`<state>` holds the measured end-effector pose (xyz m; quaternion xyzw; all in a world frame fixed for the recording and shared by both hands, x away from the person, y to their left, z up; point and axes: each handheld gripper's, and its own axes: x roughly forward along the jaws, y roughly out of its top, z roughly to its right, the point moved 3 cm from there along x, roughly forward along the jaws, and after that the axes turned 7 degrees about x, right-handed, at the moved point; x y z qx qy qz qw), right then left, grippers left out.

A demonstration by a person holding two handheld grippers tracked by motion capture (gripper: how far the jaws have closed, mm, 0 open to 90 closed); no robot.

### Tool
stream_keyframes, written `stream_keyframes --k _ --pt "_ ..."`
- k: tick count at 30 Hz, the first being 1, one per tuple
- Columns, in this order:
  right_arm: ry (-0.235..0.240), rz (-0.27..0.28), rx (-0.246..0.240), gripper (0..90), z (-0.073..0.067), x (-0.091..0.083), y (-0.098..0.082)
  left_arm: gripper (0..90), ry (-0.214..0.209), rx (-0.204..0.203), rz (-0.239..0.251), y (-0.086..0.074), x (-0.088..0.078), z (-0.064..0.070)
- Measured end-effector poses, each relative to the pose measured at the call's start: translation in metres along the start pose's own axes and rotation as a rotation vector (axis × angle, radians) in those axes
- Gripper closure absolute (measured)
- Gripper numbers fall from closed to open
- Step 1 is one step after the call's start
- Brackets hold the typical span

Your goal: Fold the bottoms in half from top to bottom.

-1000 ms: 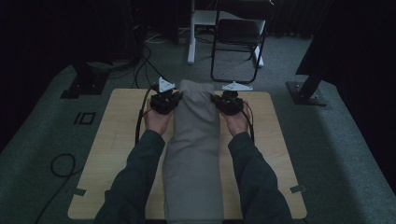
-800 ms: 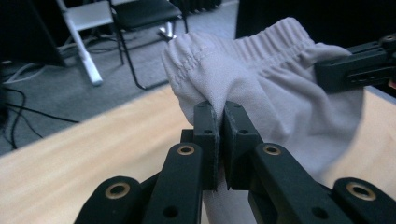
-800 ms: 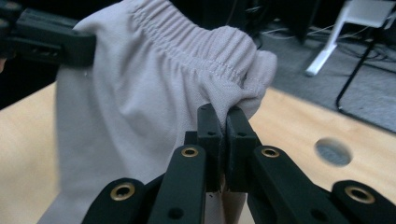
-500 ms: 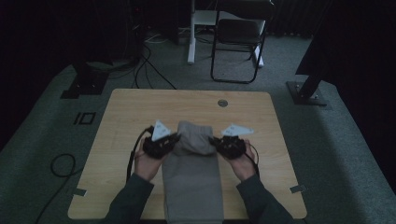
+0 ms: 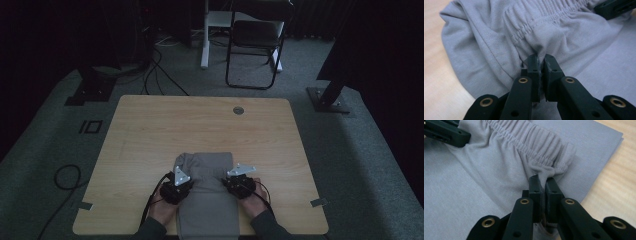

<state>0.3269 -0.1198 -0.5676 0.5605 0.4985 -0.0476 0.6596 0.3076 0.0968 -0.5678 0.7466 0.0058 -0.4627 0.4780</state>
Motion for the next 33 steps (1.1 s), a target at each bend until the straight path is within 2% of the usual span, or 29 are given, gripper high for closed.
stream_keyframes --k 7,11,19,30,33 --pt "-0.021 0.017 0.04 86.4 0.019 0.019 0.022 85.0 0.029 -0.03 0.01 0.016 0.022 -0.026" --pt "-0.036 0.018 0.052 86.4 0.028 0.027 0.032 85.0 0.026 -0.048 0.012 0.024 0.032 -0.039" --pt "-0.059 0.026 0.071 86.4 0.043 0.04 0.048 85.0 0.042 -0.06 0.018 0.037 0.048 -0.054" --pt "-0.096 0.025 0.089 86.4 0.059 0.056 0.069 85.0 0.071 -0.078 -0.005 0.054 0.066 -0.072" --pt "-0.103 0.025 0.109 86.5 0.067 0.064 0.079 84.9 0.088 -0.111 -0.028 0.064 0.075 -0.083"
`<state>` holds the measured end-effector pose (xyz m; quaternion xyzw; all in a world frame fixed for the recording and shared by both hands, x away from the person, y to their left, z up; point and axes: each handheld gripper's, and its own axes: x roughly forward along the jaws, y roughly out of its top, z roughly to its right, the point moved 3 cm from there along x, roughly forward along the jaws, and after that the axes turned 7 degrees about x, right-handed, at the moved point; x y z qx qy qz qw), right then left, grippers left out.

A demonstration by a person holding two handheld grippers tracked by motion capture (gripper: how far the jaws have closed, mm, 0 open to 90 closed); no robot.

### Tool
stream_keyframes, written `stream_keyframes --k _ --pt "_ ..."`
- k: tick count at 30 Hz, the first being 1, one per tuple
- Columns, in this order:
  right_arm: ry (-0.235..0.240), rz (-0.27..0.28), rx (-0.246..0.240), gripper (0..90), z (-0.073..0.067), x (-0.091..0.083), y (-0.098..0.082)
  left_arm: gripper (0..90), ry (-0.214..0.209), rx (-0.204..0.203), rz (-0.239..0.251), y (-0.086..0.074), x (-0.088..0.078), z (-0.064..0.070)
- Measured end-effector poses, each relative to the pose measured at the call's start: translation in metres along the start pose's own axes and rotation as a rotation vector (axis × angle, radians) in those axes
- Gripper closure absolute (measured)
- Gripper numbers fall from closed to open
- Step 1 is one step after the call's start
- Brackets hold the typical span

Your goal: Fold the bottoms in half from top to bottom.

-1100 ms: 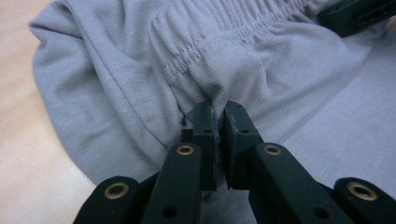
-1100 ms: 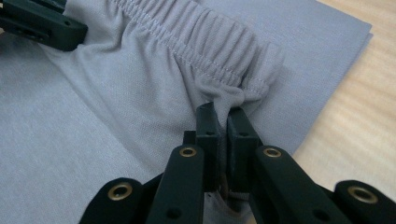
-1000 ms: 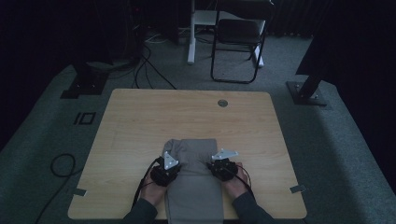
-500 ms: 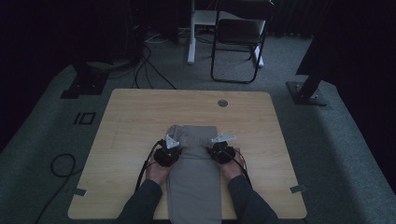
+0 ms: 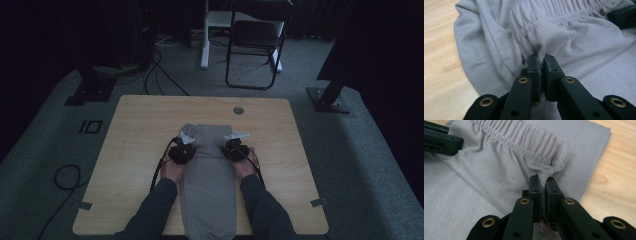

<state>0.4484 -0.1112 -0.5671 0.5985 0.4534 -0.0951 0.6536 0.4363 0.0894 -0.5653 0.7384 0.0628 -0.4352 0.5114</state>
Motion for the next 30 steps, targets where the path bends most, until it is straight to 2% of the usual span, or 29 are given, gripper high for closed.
stream_keyframes --k 2,4,8,9,10,11,14,15,16,17,18,19,20,22,23,28,29,30 --pt "0.025 -0.006 0.048 86.5 0.004 0.003 0.005 84.9 -0.01 -0.031 -0.005 0.002 0.0 -0.003" --pt "0.029 0.004 0.051 86.5 0.006 0.001 0.008 85.0 -0.023 -0.056 0.008 0.004 -0.004 -0.004" --pt "0.044 0.059 0.02 86.8 0.0 -0.02 0.017 85.1 -0.028 -0.03 0.065 0.015 -0.026 -0.004" --pt "0.044 0.059 0.02 86.8 0.0 -0.02 0.017 85.1 -0.028 -0.03 0.065 0.015 -0.026 -0.004" --pt "0.045 0.075 0.01 86.8 -0.002 -0.027 0.021 85.1 -0.041 -0.024 0.111 0.024 -0.044 -0.004" --pt "0.05 0.114 -0.005 86.9 -0.005 -0.043 0.028 85.2 -0.044 -0.016 0.135 0.029 -0.053 -0.004" --pt "0.07 0.17 -0.023 86.8 -0.007 -0.068 0.036 85.2 -0.07 0.002 0.214 0.041 -0.084 -0.004" --pt "0.07 0.17 -0.023 86.8 -0.007 -0.068 0.036 85.2 -0.07 0.002 0.214 0.041 -0.084 -0.004" --pt "0.108 0.229 -0.028 86.9 -0.011 -0.094 0.04 85.2 -0.087 0.015 0.257 0.045 -0.105 -0.003" --pt "0.121 0.243 -0.034 86.9 -0.013 -0.101 0.04 85.2 -0.104 0.032 0.287 0.047 -0.124 0.001" --pt "0.131 0.259 -0.048 86.9 -0.016 -0.11 0.039 85.2 -0.111 0.045 0.3 0.046 -0.134 0.005" --pt "0.137 0.266 -0.063 86.9 -0.02 -0.118 0.037 85.1 -0.111 0.045 0.3 0.046 -0.134 0.005" --pt "0.14 0.271 -0.089 86.9 -0.024 -0.125 0.035 85.1 -0.121 0.067 0.307 0.043 -0.147 0.011" --pt "0.141 0.271 -0.108 86.9 -0.027 -0.129 0.032 85.1 -0.126 0.075 0.309 0.039 -0.152 0.015" --pt "0.149 0.256 -0.138 86.8 -0.034 -0.137 0.02 85.0 -0.152 0.074 0.292 0.025 -0.156 0.024" --pt "0.17 0.174 -0.161 86.7 -0.043 -0.133 -0.022 84.8 -0.199 0.043 0.209 -0.019 -0.142 0.042" --pt "0.179 0.16 -0.155 86.6 -0.044 -0.13 -0.029 84.7 -0.199 0.043 0.209 -0.019 -0.142 0.042" --pt "0.18 0.133 -0.158 86.6 -0.045 -0.126 -0.041 84.7 -0.222 0.034 0.151 -0.041 -0.132 0.05"
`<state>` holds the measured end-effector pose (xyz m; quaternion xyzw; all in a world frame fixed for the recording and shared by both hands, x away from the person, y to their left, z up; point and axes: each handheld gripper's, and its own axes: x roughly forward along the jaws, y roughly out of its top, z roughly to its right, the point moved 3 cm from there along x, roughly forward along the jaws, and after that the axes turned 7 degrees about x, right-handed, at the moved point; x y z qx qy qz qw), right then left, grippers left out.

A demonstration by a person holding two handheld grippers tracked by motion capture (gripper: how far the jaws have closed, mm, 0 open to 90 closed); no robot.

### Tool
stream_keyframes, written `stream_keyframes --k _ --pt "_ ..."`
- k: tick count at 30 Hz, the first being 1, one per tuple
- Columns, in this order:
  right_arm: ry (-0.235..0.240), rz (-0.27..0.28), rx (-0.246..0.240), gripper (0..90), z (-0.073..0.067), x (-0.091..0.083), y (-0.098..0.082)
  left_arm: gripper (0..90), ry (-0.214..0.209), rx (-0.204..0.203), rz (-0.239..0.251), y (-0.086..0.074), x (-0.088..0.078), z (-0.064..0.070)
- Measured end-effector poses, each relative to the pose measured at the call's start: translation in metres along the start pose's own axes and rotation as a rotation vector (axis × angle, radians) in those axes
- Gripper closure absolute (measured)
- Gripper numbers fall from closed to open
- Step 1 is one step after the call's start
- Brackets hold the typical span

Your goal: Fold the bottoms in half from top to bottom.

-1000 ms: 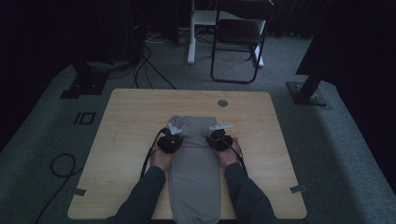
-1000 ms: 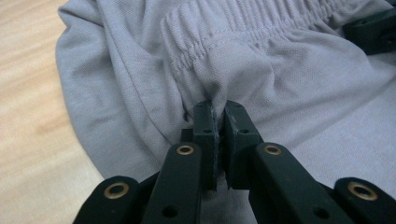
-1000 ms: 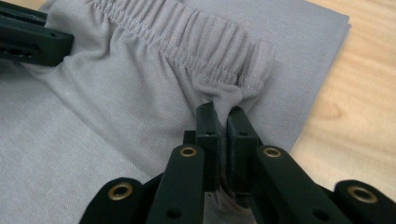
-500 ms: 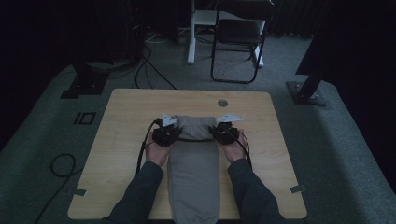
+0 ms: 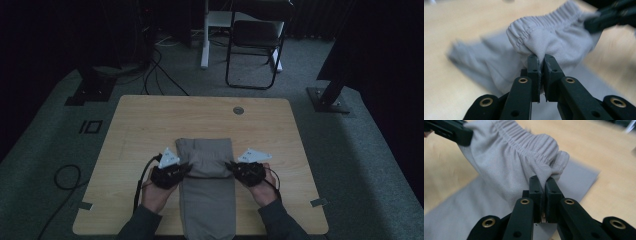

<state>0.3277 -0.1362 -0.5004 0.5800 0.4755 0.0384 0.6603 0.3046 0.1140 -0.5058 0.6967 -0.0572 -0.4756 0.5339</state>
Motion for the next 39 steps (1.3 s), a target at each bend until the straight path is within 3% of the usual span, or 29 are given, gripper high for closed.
stream_keyframes --k 4,6,8,11,14,31,39 --pt "0.026 -0.082 0.04 86.6 -0.006 0.013 -0.035 84.5 -0.021 -0.022 -0.123 -0.042 0.022 0.01" --pt "0.024 -0.139 0.041 86.6 -0.008 0.024 -0.053 84.4 -0.015 -0.028 -0.152 -0.054 0.03 0.012" --pt "0.019 -0.162 0.041 86.5 -0.009 0.032 -0.063 84.4 -0.011 -0.022 -0.128 -0.056 0.031 0.012" --pt "-0.004 -0.171 0.023 85.8 -0.006 0.035 -0.058 84.4 0.011 0.0 -0.133 -0.052 0.036 0.009" --pt "-0.017 -0.161 0.025 85.9 -0.001 0.042 -0.054 84.4 0.023 -0.014 -0.127 -0.048 0.041 0.003" --pt "-0.08 -0.116 0.108 85.8 0.039 0.085 -0.019 84.4 0.137 -0.032 -0.108 -0.016 0.084 -0.052" --pt "-0.105 -0.11 0.134 85.9 0.049 0.099 -0.007 84.5 0.164 -0.065 -0.106 -0.008 0.094 -0.065"
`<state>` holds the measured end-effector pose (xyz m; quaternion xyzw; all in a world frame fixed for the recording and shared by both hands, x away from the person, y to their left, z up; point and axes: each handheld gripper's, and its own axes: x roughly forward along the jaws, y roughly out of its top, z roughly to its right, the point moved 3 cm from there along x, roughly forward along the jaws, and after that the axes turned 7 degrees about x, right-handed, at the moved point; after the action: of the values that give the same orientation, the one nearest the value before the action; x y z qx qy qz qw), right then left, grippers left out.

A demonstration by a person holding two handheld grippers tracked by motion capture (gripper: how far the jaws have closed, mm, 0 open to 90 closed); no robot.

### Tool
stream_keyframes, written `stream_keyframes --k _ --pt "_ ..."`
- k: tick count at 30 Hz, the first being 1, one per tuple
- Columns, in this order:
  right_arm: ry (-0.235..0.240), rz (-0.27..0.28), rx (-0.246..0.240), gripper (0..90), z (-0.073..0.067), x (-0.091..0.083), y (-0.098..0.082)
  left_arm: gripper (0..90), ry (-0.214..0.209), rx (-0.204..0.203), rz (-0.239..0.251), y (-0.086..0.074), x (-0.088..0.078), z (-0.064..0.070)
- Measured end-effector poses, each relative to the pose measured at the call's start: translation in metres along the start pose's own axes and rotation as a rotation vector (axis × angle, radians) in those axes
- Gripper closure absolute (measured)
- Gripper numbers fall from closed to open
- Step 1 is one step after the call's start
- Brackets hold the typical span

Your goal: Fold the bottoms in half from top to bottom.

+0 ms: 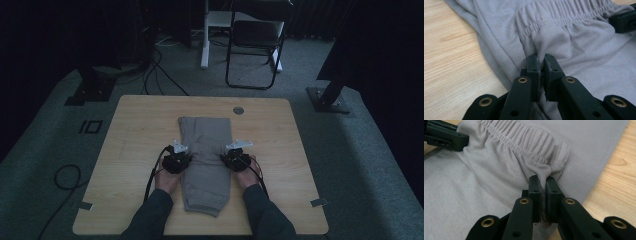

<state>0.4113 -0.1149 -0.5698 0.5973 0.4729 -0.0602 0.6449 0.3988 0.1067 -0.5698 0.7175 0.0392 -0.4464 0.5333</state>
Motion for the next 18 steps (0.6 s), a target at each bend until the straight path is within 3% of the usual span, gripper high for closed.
stream_keyframes --k 5,8,14,17,18 --pt "-0.011 0.003 -0.028 86.2 -0.002 -0.001 0.007 84.8 -0.016 -0.007 0.0 0.008 -0.005 -0.004" --pt "0.009 0.057 -0.017 86.2 -0.004 -0.016 0.017 84.9 -0.026 -0.005 0.068 0.022 -0.025 -0.005" --pt "0.03 0.187 -0.048 86.3 -0.014 -0.059 0.041 84.9 -0.037 0.019 0.242 0.054 -0.082 0.0" --pt "0.04 0.227 -0.071 86.2 -0.021 -0.078 0.041 84.8 -0.044 0.041 0.249 0.052 -0.091 0.006" --pt "0.044 0.222 -0.074 86.2 -0.023 -0.081 0.036 84.7 -0.06 0.032 0.227 0.04 -0.091 0.011"
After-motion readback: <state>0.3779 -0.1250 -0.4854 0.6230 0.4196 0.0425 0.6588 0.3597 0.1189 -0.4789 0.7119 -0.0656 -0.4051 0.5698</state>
